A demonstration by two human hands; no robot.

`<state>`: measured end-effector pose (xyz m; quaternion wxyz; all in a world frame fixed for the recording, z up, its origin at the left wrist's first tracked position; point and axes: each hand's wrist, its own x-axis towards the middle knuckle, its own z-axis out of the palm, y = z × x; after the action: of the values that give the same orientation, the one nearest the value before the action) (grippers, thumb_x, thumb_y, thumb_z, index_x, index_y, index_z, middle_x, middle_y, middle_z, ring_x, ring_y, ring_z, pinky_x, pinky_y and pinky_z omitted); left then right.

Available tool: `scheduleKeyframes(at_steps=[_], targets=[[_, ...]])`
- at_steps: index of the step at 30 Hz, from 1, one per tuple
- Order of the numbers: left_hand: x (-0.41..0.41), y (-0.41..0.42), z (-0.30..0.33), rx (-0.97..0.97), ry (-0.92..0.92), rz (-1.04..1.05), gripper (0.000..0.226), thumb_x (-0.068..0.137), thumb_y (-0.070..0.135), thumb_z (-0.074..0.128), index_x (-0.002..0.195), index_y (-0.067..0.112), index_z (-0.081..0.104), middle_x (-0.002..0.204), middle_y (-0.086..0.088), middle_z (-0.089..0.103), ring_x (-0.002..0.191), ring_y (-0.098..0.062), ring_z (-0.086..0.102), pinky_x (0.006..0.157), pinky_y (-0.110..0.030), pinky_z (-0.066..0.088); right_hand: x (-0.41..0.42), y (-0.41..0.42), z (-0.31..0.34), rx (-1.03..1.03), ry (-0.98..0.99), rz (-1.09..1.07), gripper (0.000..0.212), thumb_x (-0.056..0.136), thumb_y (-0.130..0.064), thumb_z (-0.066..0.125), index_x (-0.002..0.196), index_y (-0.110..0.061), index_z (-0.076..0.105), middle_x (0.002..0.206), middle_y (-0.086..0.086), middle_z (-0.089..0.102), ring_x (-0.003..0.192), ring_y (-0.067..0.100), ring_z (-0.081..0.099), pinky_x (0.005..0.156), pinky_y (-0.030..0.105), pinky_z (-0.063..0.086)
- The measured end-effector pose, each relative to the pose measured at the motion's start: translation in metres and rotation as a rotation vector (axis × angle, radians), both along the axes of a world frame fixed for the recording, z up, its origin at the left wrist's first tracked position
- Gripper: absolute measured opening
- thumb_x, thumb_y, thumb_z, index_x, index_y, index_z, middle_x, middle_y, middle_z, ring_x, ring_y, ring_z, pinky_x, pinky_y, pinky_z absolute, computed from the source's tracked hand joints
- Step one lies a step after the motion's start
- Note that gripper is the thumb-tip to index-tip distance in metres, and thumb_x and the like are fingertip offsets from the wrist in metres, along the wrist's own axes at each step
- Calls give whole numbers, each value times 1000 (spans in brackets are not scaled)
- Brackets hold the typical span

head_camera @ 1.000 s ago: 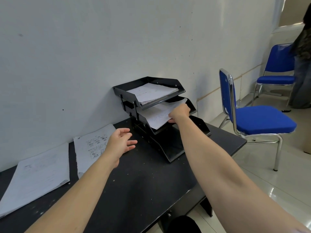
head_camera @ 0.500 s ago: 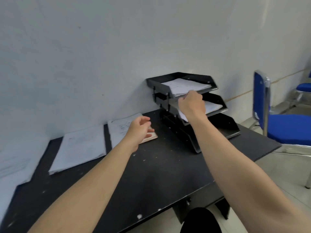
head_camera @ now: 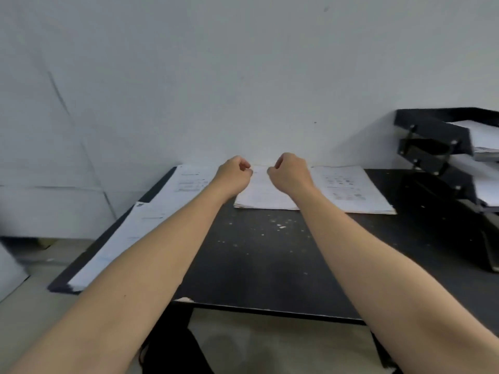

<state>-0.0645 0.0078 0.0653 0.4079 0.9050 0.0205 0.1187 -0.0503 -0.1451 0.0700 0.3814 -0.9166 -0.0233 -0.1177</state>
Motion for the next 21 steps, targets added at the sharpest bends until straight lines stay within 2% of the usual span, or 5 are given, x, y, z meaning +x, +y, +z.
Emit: scheduleKeyframes(at_steps=[3,9,15,19,21], targets=[[-9,73,-16,20,36,133,25,99,24,53,122,18,61,121,1,60,106,-17,54,87,-27,41,-1,69,-25,-16,86,113,32,94,-26,60,120,-8,63,123,15,65,108,36,64,90,38,54],[-25,171,-53,204,182,342,36,98,24,50,131,12,54,137,-8,53,122,-30,51,95,-38,46,-2,159,-75,-86,269,276,32,94,-31,65,109,-3,63,107,11,69,75,23,60,68,30,48],[-34,221,-89,345,600,557,75,92,52,51,153,16,27,151,-16,32,137,-38,31,109,-47,37,-2,194,-104,-74,393,306,41,93,-23,66,127,1,59,122,15,67,98,29,68,70,30,51],[-32,226,-93,358,618,600,77,87,53,58,148,16,30,147,-13,40,135,-33,34,100,-44,39,0,201,-106,-103,381,318,23,91,-17,64,106,0,60,102,13,65,67,23,58,50,23,43],[-28,231,-93,321,604,636,78,87,51,62,148,15,28,145,-13,43,134,-34,36,99,-45,41,0,202,-106,-124,388,313,19,90,-17,66,102,-4,59,94,10,62,65,22,56,49,23,44]])
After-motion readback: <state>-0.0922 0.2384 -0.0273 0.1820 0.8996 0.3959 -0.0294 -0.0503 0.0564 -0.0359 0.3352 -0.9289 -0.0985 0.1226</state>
